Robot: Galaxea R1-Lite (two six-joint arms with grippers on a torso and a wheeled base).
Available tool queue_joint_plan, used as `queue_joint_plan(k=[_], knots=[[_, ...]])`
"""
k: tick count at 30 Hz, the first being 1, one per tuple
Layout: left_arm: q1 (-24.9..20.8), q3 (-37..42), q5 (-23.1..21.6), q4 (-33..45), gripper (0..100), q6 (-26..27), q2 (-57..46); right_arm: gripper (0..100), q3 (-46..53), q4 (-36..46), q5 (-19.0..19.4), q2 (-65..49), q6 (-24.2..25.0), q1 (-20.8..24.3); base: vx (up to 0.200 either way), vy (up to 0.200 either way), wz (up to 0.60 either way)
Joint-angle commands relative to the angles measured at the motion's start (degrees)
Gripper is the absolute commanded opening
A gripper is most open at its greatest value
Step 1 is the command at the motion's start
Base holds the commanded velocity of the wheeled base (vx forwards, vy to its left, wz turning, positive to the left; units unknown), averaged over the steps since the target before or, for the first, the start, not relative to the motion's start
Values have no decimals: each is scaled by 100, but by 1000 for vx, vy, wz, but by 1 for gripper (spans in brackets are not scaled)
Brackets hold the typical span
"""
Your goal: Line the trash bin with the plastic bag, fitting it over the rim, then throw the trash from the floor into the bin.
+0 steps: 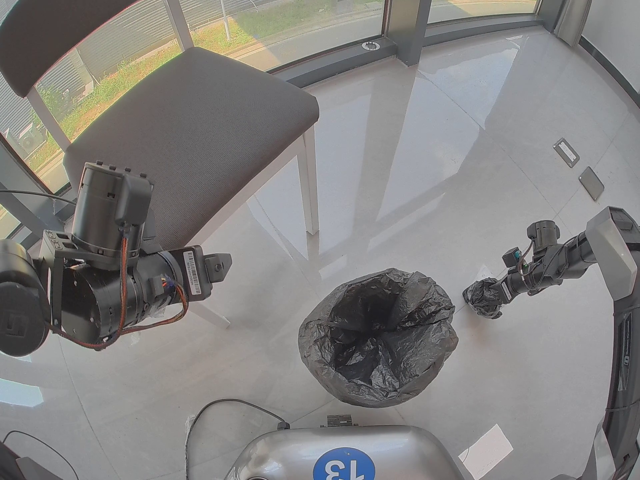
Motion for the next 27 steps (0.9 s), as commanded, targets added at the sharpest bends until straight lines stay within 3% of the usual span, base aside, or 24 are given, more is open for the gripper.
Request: queue_joint_plan(k=[1, 17, 27], knots=[[-8, 1, 4, 1, 100, -1, 46, 0, 120, -8, 1, -124, -2, -46, 0, 0, 0], [-61, 230, -23, 1, 100, 104, 108, 0, 1518, -140, 10, -2014, -64, -54, 0, 0, 0], [-113, 599, -40, -456, 100, 342, 187, 0, 2661, -219, 63, -4255, -213, 455, 0, 0, 0]])
